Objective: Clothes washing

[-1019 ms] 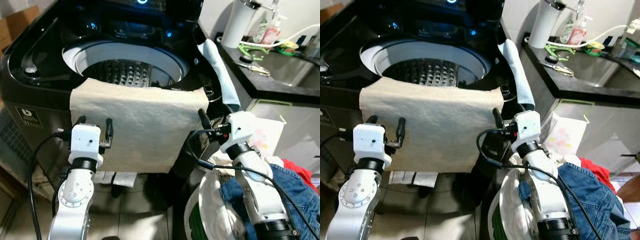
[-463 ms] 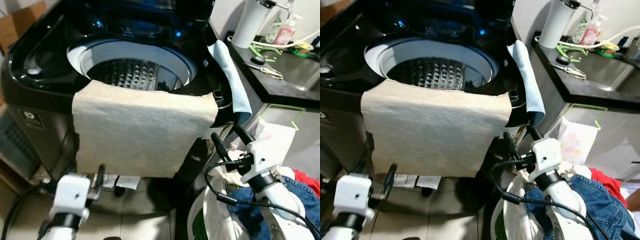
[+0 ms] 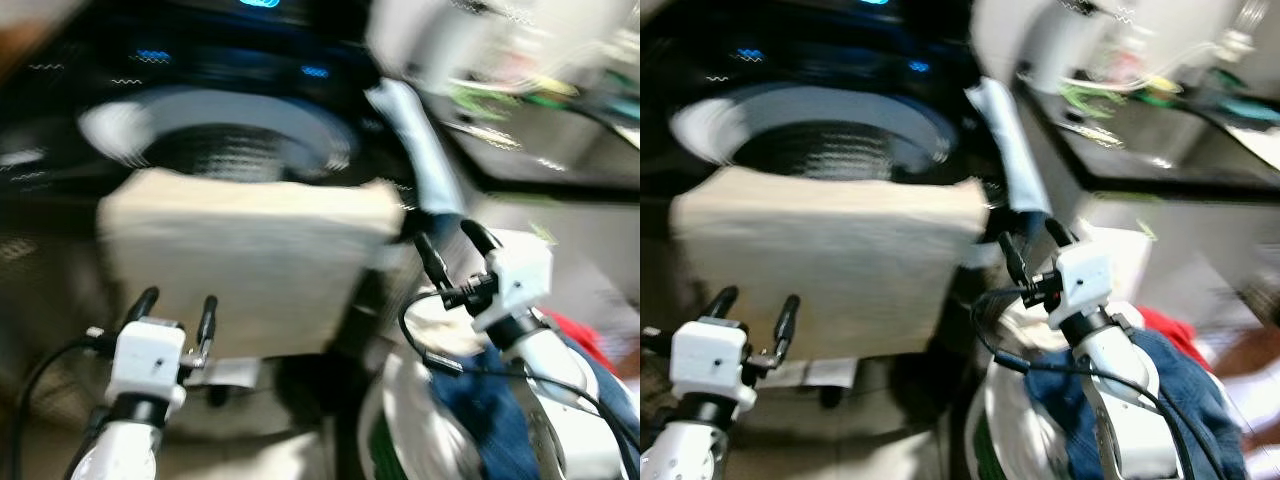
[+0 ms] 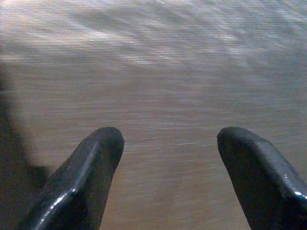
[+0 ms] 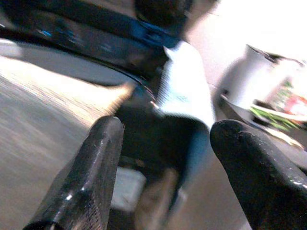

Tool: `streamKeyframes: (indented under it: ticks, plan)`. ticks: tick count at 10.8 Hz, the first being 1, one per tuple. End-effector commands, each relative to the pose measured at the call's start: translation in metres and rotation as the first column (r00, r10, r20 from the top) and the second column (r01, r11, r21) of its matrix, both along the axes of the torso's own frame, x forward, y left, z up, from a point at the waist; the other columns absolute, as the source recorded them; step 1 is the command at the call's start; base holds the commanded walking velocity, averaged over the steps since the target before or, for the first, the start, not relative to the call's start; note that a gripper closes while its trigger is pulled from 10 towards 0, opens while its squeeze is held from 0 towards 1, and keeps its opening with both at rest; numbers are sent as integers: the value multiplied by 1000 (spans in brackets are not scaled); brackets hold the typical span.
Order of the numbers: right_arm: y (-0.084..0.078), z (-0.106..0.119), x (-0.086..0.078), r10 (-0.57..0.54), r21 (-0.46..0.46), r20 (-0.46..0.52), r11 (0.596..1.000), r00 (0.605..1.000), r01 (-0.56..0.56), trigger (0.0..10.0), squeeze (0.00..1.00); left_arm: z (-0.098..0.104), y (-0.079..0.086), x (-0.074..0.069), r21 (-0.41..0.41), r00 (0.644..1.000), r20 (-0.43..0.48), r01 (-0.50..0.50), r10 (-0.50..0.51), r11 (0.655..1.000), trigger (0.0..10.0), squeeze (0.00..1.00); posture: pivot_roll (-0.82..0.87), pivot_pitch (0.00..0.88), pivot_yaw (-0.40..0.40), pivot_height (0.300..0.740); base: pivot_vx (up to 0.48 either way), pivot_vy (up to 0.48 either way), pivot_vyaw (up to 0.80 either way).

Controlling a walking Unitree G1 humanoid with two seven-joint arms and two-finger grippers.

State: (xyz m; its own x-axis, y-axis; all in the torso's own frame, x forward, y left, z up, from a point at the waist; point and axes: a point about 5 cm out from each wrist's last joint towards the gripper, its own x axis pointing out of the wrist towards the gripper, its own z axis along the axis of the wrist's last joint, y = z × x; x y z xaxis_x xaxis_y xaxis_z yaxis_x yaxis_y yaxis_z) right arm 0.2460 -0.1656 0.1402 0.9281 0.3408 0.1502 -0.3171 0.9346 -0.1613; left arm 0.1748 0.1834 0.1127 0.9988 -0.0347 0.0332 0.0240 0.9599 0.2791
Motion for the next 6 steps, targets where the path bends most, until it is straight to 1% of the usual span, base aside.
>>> streamKeyframes:
  ticks: [1,4,5,6]
  plan:
    - [-5,-3,3,-26,-14,-14,1000,1000,26,10000,0,-3,0,3,-4,1000,-2,0,0,1000,10000,0,182,0,-125,740,0,0,-781]
    - [-3,-3,10,-23,-31,-7,999,1000,22,10000,0,1,4,16,19,1000,18,-9,8,1000,10000,0,184,0,-130,740,0,0,0]
    - [-2,-3,11,-20,-27,-6,999,1000,20,10000,0,1,9,20,52,1000,-4,-25,25,998,10000,0,182,0,-131,740,0,0,0]
    - [-2,-2,11,-14,-26,-5,1000,1000,14,10000,0,-9,14,17,109,995,-98,-6,17,994,10000,0,181,0,-126,740,0,0,0]
